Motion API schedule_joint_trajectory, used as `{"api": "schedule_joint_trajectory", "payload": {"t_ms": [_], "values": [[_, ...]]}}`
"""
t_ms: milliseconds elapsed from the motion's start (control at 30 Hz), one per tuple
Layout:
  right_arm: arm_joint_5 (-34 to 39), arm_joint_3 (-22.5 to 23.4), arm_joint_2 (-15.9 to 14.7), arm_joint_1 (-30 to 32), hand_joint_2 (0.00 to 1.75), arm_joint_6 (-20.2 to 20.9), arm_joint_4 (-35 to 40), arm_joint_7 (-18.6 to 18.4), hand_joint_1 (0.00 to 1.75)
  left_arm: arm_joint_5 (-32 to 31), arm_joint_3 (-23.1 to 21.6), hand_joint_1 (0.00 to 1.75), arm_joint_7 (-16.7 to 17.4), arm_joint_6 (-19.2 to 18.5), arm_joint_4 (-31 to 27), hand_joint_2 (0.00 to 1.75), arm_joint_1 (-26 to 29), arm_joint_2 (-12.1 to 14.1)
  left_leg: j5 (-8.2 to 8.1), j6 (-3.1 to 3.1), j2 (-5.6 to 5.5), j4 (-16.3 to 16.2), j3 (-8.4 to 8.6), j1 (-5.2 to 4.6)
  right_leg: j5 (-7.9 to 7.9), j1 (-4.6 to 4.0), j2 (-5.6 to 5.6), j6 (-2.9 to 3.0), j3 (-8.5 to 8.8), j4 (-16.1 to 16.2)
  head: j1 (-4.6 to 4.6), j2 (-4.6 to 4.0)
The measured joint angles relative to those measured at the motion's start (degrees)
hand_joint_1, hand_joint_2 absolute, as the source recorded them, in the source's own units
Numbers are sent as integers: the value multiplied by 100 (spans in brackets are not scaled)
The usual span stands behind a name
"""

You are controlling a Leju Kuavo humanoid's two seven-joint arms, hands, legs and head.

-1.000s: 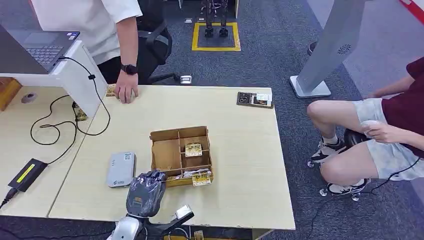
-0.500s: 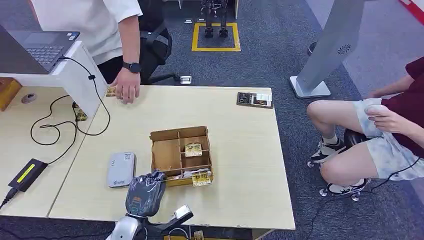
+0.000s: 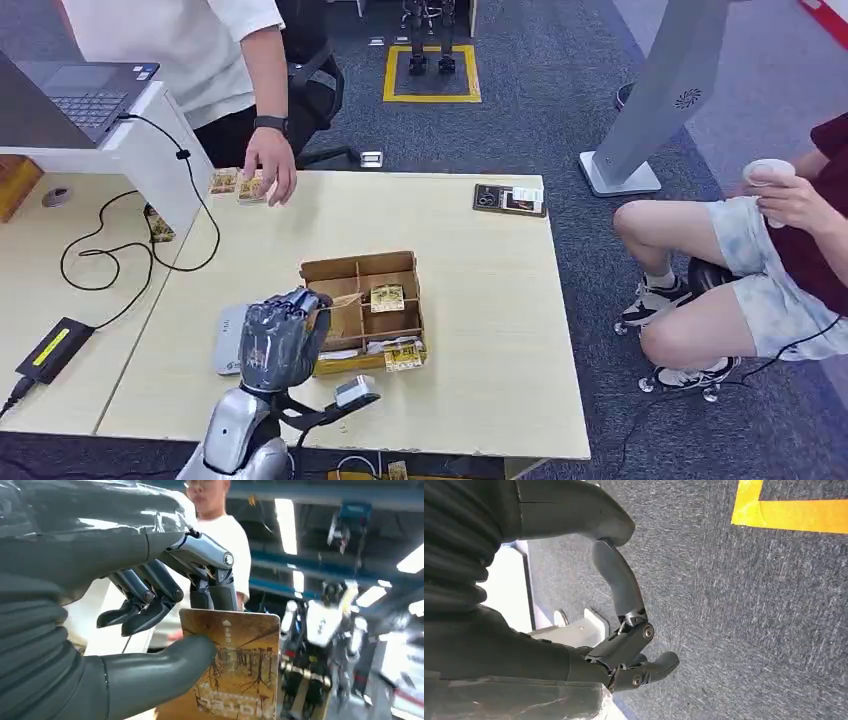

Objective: Pass the card to the sensor for recognition and then transmit it.

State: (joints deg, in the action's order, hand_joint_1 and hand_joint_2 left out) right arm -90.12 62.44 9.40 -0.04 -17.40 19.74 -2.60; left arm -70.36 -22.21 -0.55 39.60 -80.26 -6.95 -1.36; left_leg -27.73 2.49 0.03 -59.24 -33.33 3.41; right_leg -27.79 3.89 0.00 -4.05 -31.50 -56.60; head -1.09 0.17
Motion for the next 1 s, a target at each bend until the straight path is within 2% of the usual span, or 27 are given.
{"api": "schedule_joint_trajectory", "payload": {"t_ms": [167, 467, 733, 1000], "values": [[0, -105, -57, -24, 175, -46, -103, -9, 0, 214, 87, 175, -122, 2, -81, 175, -325, -61, 1, 1, 0, 0, 0, 0, 0, 0, 1, 0, 0, -1, 0, 0], [0, -302, -153, -109, 175, -116, -286, -13, 0, 251, 87, 175, 155, 0, 35, 175, -1033, -59, 1, 1, 0, -1, 0, 0, 1, 0, 2, 1, -2, -1, 0, 0], [0, -546, -247, -194, 175, -157, -446, -105, 0, 308, 90, 175, 660, -4, 768, 175, -1877, -52, 4, -1, 0, -1, -2, 0, 6, 0, 2, 2, -3, -1, 0, 0], [0, -686, -297, -252, 175, -153, -516, -166, 0, 332, 100, 175, 818, -2, 1360, 175, -2455, -61, 7, -4, 1, -2, -2, 0, 7, 0, 4, 2, -4, -2, 0, 0]]}}
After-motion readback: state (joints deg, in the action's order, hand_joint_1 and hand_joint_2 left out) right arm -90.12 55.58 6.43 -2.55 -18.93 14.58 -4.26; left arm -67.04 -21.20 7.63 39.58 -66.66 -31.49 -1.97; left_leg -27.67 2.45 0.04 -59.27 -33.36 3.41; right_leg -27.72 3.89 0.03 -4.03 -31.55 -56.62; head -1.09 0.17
